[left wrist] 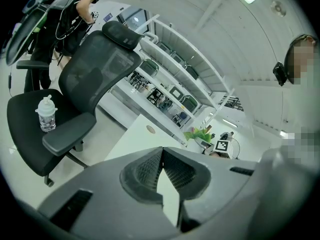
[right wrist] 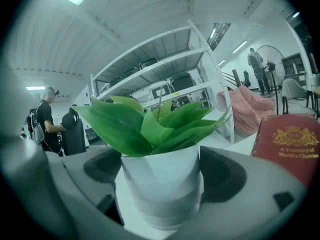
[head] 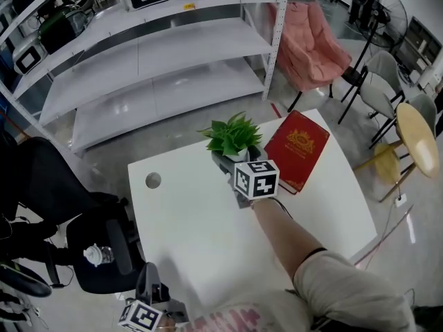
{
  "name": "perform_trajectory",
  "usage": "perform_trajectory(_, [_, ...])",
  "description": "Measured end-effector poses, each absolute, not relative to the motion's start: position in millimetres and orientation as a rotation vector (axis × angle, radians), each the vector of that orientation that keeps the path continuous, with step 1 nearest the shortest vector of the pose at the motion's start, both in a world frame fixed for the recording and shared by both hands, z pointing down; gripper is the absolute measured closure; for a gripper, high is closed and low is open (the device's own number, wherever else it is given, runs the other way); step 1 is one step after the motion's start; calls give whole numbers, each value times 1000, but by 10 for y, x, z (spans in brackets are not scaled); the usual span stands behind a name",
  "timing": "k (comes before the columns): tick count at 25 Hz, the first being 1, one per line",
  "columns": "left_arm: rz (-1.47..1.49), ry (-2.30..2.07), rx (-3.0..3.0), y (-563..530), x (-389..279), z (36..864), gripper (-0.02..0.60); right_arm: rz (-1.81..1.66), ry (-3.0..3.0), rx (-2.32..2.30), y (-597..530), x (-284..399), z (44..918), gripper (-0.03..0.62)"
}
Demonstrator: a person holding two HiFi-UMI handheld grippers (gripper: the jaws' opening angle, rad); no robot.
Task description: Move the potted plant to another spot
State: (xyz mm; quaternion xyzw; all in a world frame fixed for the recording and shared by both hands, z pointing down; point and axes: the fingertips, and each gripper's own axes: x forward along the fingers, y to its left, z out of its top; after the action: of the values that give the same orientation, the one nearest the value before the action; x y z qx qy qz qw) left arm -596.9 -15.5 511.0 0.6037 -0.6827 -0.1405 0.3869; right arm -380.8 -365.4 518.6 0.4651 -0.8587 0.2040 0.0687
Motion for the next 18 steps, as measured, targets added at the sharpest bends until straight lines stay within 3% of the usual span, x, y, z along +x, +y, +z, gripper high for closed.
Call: perform_trajectory(18, [-417,-1709,1516,-124,-5872,5095,580,547,-2569,1376,-3429,-3773,5222,92])
